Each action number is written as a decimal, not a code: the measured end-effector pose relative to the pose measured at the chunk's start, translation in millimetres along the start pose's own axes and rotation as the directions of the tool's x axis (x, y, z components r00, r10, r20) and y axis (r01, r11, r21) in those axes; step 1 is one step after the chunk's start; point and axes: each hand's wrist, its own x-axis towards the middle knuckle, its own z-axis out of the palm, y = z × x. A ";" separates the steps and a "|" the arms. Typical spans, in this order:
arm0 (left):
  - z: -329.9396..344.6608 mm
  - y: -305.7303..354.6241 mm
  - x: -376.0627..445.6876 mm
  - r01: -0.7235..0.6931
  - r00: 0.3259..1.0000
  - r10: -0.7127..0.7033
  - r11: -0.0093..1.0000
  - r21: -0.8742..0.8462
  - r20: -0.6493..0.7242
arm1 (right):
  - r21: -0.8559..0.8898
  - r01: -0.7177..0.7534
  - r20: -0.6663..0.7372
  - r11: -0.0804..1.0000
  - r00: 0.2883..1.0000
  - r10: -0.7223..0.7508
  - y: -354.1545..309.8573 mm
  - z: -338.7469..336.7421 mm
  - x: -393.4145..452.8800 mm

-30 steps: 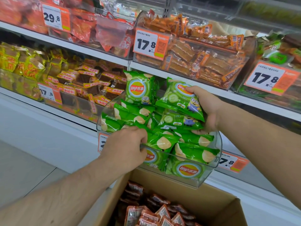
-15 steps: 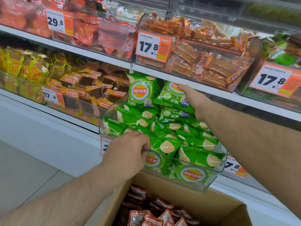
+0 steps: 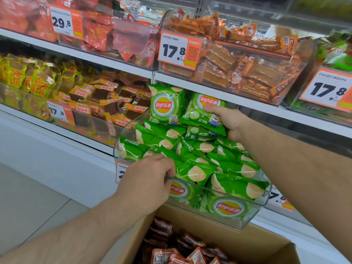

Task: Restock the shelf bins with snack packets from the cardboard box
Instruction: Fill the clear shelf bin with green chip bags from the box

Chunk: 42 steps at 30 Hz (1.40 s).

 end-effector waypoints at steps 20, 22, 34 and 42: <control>1.2 3.3 2.2 0.080 0.996 -0.079 0.997 -0.012 0.044 | -0.055 0.270 -0.111 0.961 0.955 -0.275 9.5 29.0 -20.2; 0.9 4.2 2.0 0.081 0.996 -0.080 0.997 -0.017 0.046 | -0.063 0.250 -0.055 0.966 0.966 -0.253 8.8 26.9 -21.8; 1.8 0.9 0.6 0.038 0.999 -0.037 0.998 -0.045 0.021 | -0.090 0.202 -0.097 0.975 0.973 -0.211 3.8 26.1 -20.6; 13.7 -7.9 2.3 -0.060 0.994 0.055 0.997 -0.052 -0.098 | -0.206 0.207 -0.047 0.956 0.974 -0.221 -0.7 7.0 -45.6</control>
